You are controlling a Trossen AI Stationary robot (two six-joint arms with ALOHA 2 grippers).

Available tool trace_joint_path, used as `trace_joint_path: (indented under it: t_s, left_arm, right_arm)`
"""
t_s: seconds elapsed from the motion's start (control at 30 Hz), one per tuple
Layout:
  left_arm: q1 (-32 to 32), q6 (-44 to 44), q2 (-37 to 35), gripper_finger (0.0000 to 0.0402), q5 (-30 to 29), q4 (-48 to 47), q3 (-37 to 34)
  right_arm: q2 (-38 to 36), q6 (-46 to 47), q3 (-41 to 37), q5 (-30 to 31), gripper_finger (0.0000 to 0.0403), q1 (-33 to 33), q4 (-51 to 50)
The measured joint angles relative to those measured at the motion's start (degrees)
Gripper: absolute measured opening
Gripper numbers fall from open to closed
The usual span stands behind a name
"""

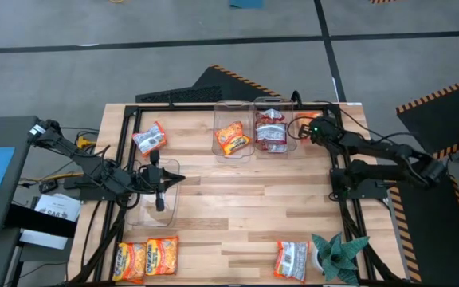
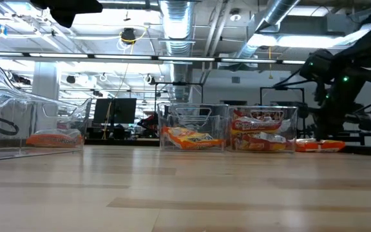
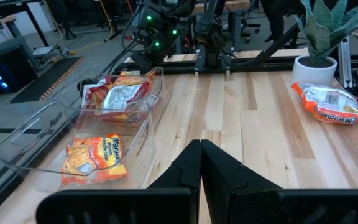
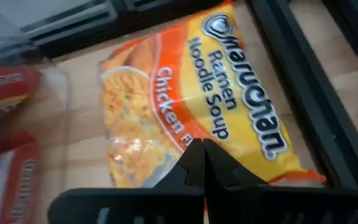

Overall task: Sort Maruchan noodles
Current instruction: Put the orange noodle pack into the top left transparent bin

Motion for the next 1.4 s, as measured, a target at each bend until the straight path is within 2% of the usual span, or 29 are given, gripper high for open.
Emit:
trace_joint_path:
  t_s: [0.27,0.5,0.77,1.0,1.4]
  left_arm:
    - [0.0,0.22,0.0,0.0,0.0,0.12,0.0]
    - [-0.01,-0.07,0.02,0.0,0.0,0.13,0.0]
    - [-0.01,-0.01,0.02,0.0,0.02,0.1,0.0]
    - [-0.02,-0.02,0.02,0.0,0.02,0.11,0.0]
    - [-0.02,-0.07,0.02,0.0,0.0,0.11,0.0]
  right_arm:
    - [-0.24,-1.74,-2.35,-3.41,0.0009,-0.87,-0.09]
    - [0.0,-0.85,-2.72,-6.61,0.0009,4.86,-6.85]
    - [-0.25,3.64,-2.46,-3.51,0.0009,11.83,-13.26]
    - [-0.26,9.5,-2.44,-2.93,0.0009,21.5,-15.79]
    - [-0.26,26.71,-2.42,-0.74,0.0009,44.42,-20.53]
